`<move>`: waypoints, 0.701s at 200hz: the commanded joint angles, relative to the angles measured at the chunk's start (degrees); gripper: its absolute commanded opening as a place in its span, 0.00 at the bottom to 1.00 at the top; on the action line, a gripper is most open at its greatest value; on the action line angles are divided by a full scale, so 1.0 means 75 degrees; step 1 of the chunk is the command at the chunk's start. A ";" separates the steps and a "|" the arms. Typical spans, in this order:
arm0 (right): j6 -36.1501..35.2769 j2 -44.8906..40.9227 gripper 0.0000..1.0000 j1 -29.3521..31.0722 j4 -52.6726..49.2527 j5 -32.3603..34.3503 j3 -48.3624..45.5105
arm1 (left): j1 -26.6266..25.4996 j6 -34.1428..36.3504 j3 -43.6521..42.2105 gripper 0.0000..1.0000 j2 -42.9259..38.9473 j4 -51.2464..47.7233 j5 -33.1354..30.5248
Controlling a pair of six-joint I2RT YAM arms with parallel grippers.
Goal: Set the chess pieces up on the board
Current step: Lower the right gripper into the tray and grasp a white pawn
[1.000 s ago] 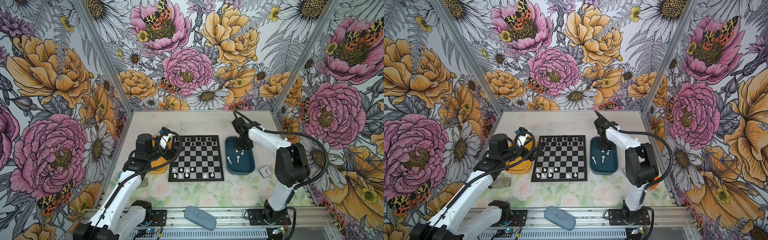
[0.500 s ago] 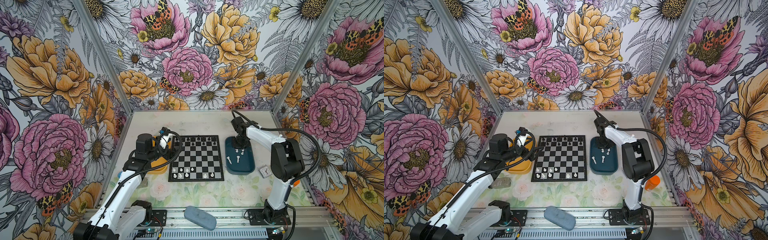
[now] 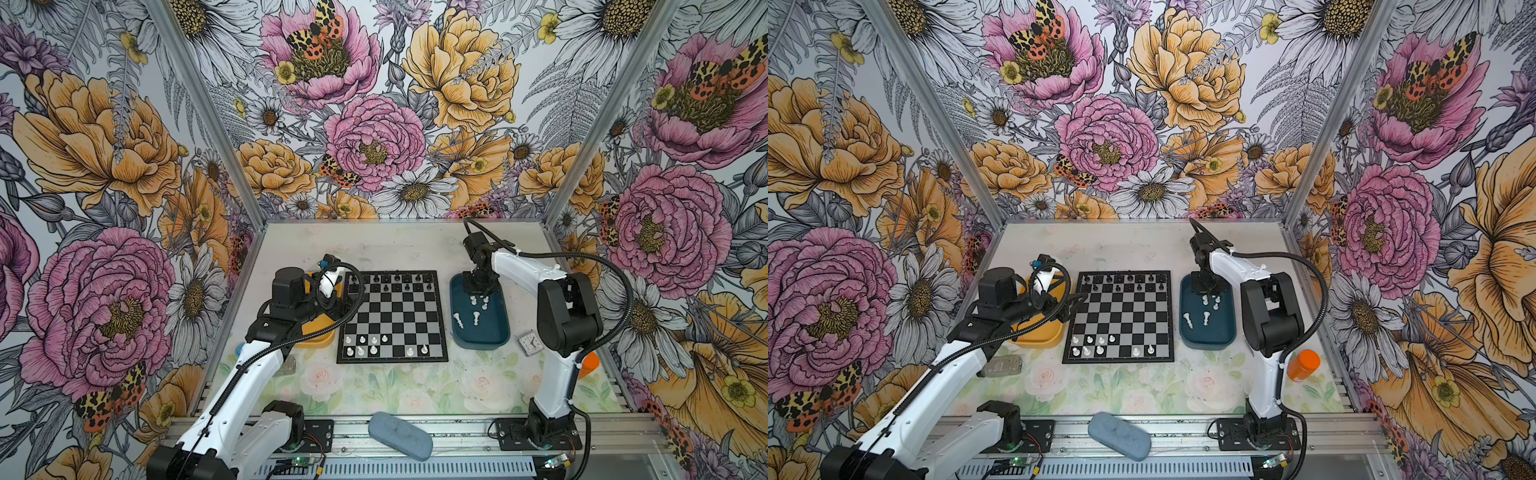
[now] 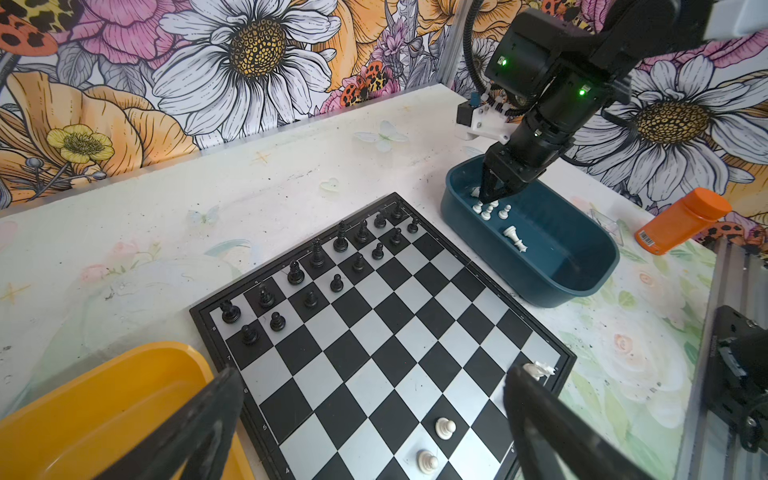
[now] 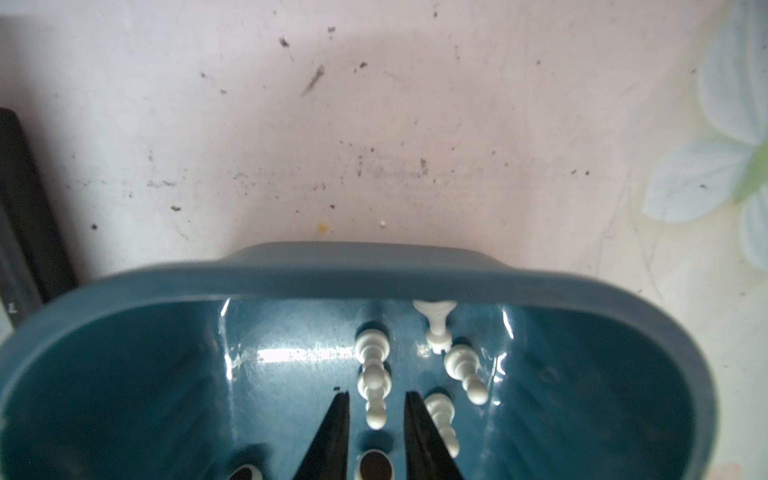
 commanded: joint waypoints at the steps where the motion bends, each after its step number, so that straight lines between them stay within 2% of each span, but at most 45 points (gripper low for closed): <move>1: -0.0049 0.0115 0.26 -0.0036 0.0124 -0.0056 0.0143 | 0.0055 0.0056 0.0154 0.99 0.0033 0.0180 0.0209; 140: -0.0039 0.0388 0.20 -0.0057 0.0172 -0.0131 0.0300 | 0.0079 0.0044 0.0154 0.99 0.0034 0.0210 0.0219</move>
